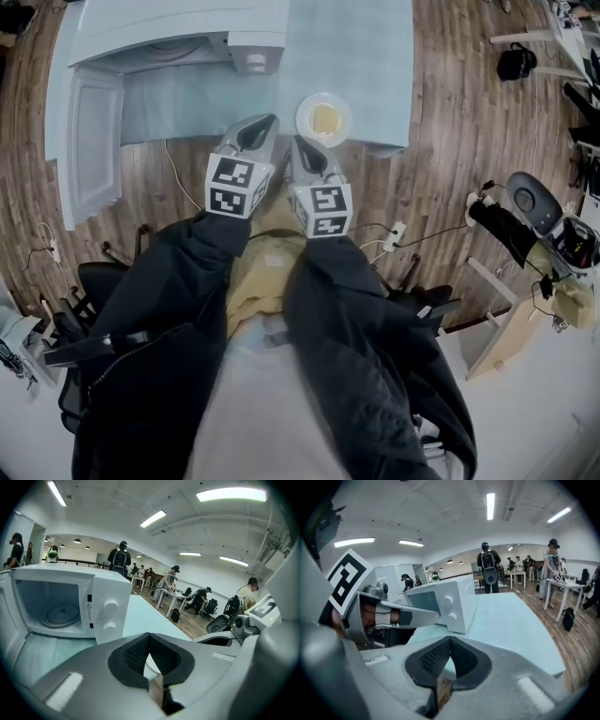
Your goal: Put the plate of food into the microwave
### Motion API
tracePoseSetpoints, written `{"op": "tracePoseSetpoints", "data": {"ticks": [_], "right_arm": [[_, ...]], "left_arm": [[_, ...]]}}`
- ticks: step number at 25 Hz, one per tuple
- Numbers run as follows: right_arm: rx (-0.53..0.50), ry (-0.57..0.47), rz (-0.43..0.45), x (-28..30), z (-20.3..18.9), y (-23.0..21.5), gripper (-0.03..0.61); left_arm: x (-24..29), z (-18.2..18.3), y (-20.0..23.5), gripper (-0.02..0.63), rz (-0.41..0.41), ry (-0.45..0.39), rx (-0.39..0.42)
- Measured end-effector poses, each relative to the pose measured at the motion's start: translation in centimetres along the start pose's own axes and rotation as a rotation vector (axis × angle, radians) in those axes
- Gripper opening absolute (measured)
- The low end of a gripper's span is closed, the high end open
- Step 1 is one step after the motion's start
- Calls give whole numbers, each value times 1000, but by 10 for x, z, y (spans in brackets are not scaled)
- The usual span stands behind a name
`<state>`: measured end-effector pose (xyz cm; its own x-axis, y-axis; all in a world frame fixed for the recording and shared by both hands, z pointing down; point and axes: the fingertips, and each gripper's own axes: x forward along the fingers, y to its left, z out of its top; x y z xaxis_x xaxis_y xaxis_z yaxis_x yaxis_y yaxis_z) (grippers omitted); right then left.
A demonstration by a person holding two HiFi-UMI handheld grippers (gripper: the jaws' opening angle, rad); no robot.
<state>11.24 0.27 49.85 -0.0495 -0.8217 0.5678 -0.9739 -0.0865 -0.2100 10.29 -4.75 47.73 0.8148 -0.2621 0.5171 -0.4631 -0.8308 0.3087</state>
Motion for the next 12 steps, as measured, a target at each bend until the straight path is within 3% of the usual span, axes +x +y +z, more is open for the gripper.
{"op": "tracePoseSetpoints", "data": {"ticks": [5, 12], "right_arm": [[13, 97, 32, 9, -37, -34, -2], [63, 211, -26, 3, -86, -88, -1]], "left_arm": [[27, -44, 4, -3, 43, 100, -53], [54, -100, -15, -3, 39, 241, -91]]}}
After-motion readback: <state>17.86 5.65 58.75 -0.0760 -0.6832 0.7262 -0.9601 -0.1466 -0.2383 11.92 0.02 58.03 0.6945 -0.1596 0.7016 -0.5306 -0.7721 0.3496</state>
